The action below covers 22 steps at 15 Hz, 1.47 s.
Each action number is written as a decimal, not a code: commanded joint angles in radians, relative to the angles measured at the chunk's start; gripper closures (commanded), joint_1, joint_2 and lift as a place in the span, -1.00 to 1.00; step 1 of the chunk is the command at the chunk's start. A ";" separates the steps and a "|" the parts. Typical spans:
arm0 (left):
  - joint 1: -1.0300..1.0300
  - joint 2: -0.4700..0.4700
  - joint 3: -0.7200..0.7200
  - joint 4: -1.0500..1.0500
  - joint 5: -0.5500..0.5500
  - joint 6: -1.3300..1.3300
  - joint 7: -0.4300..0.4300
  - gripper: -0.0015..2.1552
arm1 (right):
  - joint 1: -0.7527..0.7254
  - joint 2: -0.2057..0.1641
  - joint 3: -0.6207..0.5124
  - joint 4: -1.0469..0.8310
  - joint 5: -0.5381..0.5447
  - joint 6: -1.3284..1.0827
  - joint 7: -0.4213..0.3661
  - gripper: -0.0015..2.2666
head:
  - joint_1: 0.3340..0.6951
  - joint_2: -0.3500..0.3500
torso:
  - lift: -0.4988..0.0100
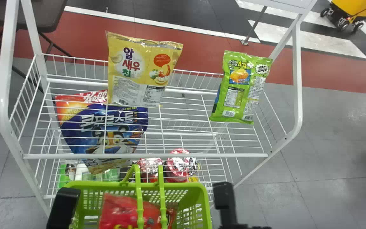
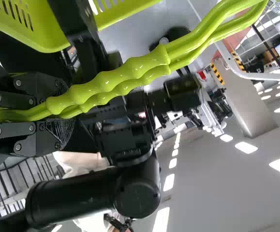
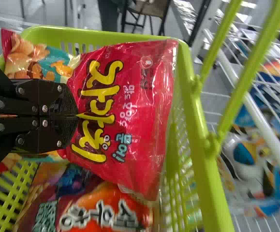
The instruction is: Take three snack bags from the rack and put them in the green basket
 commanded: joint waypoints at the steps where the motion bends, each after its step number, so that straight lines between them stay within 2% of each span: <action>1: -0.003 0.000 -0.002 0.000 -0.003 0.007 0.006 0.79 | -0.023 -0.018 0.082 0.048 0.015 -0.123 0.021 0.89 | 1.00 -1.00 | 0.90; 2: -0.005 0.000 -0.004 0.000 -0.004 0.010 0.009 0.79 | -0.023 -0.018 0.087 0.054 0.015 -0.172 0.030 0.75 | 1.00 -1.00 | 0.90; 3: -0.005 0.002 -0.004 0.000 -0.004 0.013 0.009 0.79 | -0.027 -0.018 0.080 0.053 0.019 -0.172 0.029 0.22 | 1.00 -1.00 | 0.90; 4: -0.009 0.003 -0.002 0.000 -0.004 0.013 0.009 0.79 | -0.032 -0.018 0.062 0.048 0.038 -0.166 0.018 -0.88 | 1.00 -1.00 | 0.90; 5: -0.012 0.003 -0.001 0.001 -0.004 0.013 0.009 0.79 | -0.033 -0.018 0.047 0.036 0.071 -0.160 0.015 -1.00 | 1.00 -1.00 | 0.90; 7: -0.026 0.005 -0.001 0.006 -0.003 0.025 0.009 0.79 | -0.032 -0.019 -0.009 0.002 0.125 -0.126 0.013 -0.98 | 1.00 -1.00 | 0.90; 9: -0.041 0.003 -0.002 0.018 -0.003 0.025 0.011 0.79 | -0.024 -0.035 -0.073 -0.041 0.119 -0.111 0.016 -0.95 | 1.00 -1.00 | 0.90; 11: -0.052 0.000 -0.004 0.029 -0.001 0.025 0.011 0.79 | -0.012 -0.024 -0.148 -0.070 0.113 -0.298 0.012 -0.94 | 1.00 -1.00 | 0.90; 12: -0.052 0.000 -0.004 0.030 -0.001 0.028 0.011 0.79 | -0.013 -0.006 -0.185 -0.067 0.116 -0.461 0.003 -0.95 | 1.00 -1.00 | 0.90; 13: -0.052 0.000 -0.004 0.033 0.001 0.044 0.009 0.79 | -0.036 -0.006 -0.200 -0.038 0.139 -0.605 -0.019 -0.95 | 1.00 -1.00 | 0.90; 16: -0.051 0.005 -0.004 0.043 0.005 0.044 0.006 0.79 | -0.193 -0.004 -0.240 0.114 0.173 -0.761 -0.020 -0.95 | 1.00 -1.00 | 0.90; 18: -0.049 0.008 -0.004 0.044 0.008 0.047 0.006 0.79 | -0.288 -0.004 -0.245 0.237 0.211 -0.943 -0.083 -0.95 | 1.00 -1.00 | 0.90; 22: -0.041 0.014 0.009 0.043 0.013 0.050 0.003 0.79 | -0.455 -0.006 -0.259 0.427 0.308 -1.050 -0.185 -0.94 | 1.00 -1.00 | 0.90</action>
